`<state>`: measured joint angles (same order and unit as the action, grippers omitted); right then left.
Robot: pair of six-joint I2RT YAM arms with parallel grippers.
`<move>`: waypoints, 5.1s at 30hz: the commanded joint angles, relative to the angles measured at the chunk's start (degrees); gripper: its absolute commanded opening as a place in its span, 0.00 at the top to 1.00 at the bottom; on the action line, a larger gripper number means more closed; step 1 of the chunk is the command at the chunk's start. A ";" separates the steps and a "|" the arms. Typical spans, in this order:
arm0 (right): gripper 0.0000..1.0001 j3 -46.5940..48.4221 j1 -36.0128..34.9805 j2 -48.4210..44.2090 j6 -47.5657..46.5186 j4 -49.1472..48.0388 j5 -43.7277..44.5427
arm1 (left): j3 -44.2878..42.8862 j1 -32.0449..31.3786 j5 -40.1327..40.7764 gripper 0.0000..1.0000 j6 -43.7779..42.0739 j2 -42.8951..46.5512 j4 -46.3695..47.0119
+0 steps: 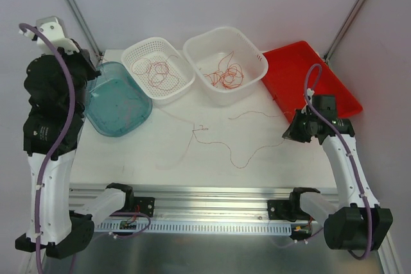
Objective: Untangle the cables
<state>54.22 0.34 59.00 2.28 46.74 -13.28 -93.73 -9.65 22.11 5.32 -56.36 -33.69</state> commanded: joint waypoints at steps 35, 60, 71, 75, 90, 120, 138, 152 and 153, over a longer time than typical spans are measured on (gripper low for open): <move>0.28 -5.09 -18.35 7.80 0.00 -7.19 1.06 | -32.83 0.51 -17.27 1.00 -4.79 -29.94 11.97; 0.27 -5.00 -19.76 8.41 -1.76 -10.18 -0.52 | -24.32 5.17 -32.11 1.00 -2.52 -63.16 32.55; 0.27 -3.24 -22.66 10.96 -2.02 -8.60 2.01 | -12.01 7.98 -34.14 0.74 8.82 -65.21 31.32; 0.27 -1.84 -26.26 11.05 -2.02 -7.11 4.84 | -9.37 8.24 -34.68 0.59 8.83 -59.85 30.62; 0.13 5.80 -38.13 15.08 -4.21 -7.01 11.17 | 17.60 8.07 -40.91 0.01 14.10 -23.29 27.55; 0.03 20.93 -42.35 50.15 -22.85 -12.11 17.06 | 57.52 5.26 -44.78 0.01 7.69 11.36 21.30; 0.43 16.28 -40.51 50.77 -17.32 -13.43 11.08 | 57.52 4.90 -46.10 0.01 8.13 10.13 21.30; 0.99 18.55 -40.59 33.56 -17.75 -5.27 14.67 | 57.61 4.99 -46.37 0.01 8.04 9.95 21.30; 0.99 19.25 -40.59 32.24 -18.01 -4.13 15.82 | 57.52 4.90 -46.45 0.01 8.04 9.95 21.39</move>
<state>70.19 -40.29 99.07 -15.22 37.58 -0.21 -36.21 -4.19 -22.61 14.00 -46.39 -13.28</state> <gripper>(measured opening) 0.018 0.992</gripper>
